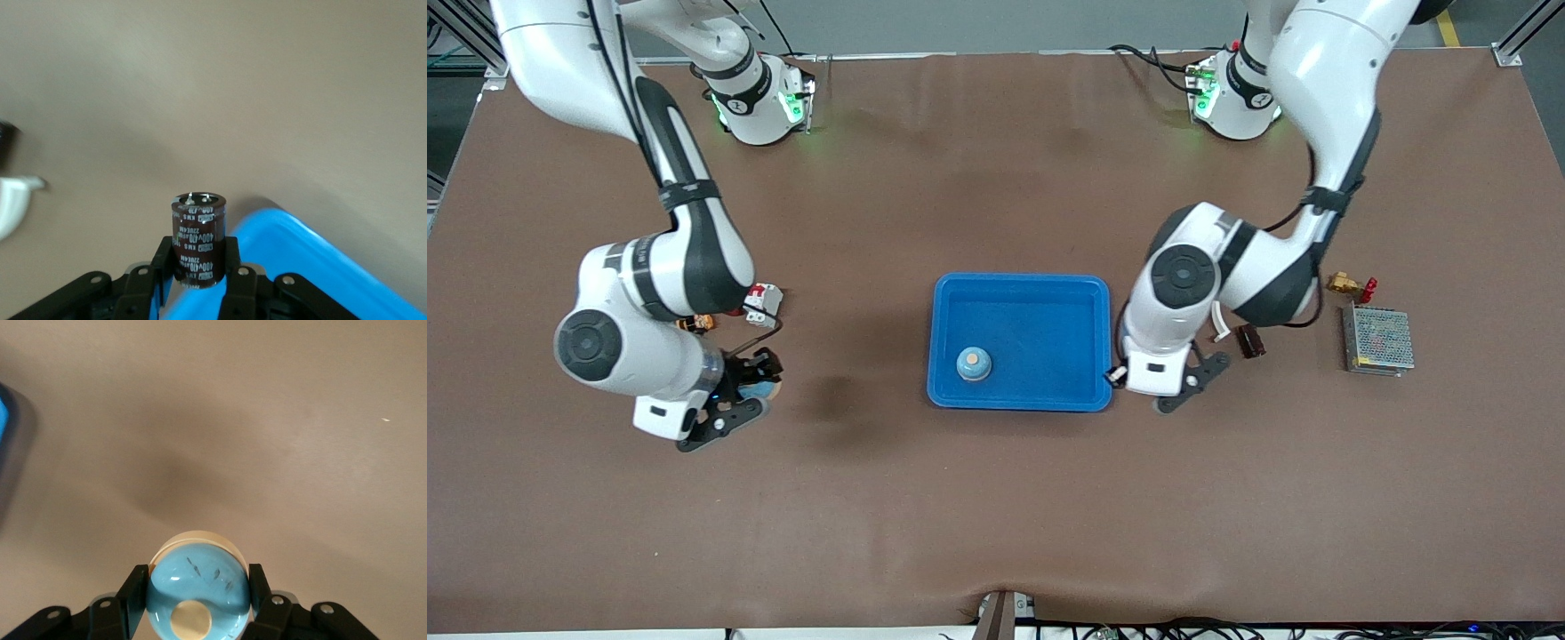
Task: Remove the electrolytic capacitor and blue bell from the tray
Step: 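Carry the capacitor beside the first while the right gripper carries the bell, then set the bell on the table with the right gripper while the left gripper withdraws, then grasp the second bell in the tray with the right gripper, then lift the bell and carry it toward the first bell with the right gripper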
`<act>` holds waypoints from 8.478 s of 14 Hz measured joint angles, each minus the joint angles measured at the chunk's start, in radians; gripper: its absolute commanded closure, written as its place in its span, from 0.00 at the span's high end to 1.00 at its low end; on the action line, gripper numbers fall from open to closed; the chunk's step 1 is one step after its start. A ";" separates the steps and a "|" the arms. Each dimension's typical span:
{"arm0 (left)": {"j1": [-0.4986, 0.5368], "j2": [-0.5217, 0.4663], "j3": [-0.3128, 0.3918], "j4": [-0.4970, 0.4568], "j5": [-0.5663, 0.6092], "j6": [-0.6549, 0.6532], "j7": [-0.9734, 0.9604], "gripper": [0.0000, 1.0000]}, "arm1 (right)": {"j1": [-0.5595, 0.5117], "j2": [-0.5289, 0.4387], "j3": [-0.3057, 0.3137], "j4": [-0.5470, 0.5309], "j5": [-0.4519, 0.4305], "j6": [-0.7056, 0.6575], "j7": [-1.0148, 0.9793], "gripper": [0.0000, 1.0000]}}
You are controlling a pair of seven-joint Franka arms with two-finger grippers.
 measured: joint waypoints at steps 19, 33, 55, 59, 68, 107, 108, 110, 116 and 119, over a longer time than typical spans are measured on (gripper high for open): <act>0.513 -0.100 0.004 -0.384 0.089 0.183 0.816 0.00 | -0.194 0.221 0.001 -0.014 0.000 0.278 -0.532 0.52; 0.534 -0.045 0.001 -0.347 0.104 0.248 0.819 1.00 | -0.201 0.232 0.001 -0.008 0.031 0.290 -0.533 1.00; 0.538 -0.181 -0.209 0.175 0.016 -0.370 0.780 1.00 | 0.219 0.044 0.030 0.118 0.083 -0.003 0.828 1.00; 0.548 -0.281 -0.211 0.187 -0.076 -0.471 0.854 1.00 | 0.302 0.044 0.029 0.119 0.080 0.105 1.067 1.00; 0.496 -0.447 -0.116 0.187 -0.157 -0.640 1.004 1.00 | 0.450 0.131 0.027 0.111 -0.070 0.239 1.356 1.00; 0.225 -0.535 0.166 0.101 -0.217 -0.653 1.032 1.00 | 0.518 0.332 0.021 0.125 -0.142 0.431 1.415 0.51; 0.225 -0.535 0.166 0.101 -0.217 -0.653 1.032 1.00 | 0.518 0.332 0.021 0.125 -0.142 0.431 1.415 0.51; 0.225 -0.535 0.166 0.101 -0.217 -0.653 1.032 1.00 | 0.518 0.332 0.021 0.125 -0.142 0.431 1.415 0.51; 0.225 -0.535 0.166 0.101 -0.217 -0.653 1.032 1.00 | 0.517 0.331 0.017 0.142 -0.142 0.430 1.415 0.51; 0.225 -0.535 0.166 0.101 -0.217 -0.653 1.032 1.00 | 0.514 0.317 0.014 0.156 -0.142 0.393 1.412 0.51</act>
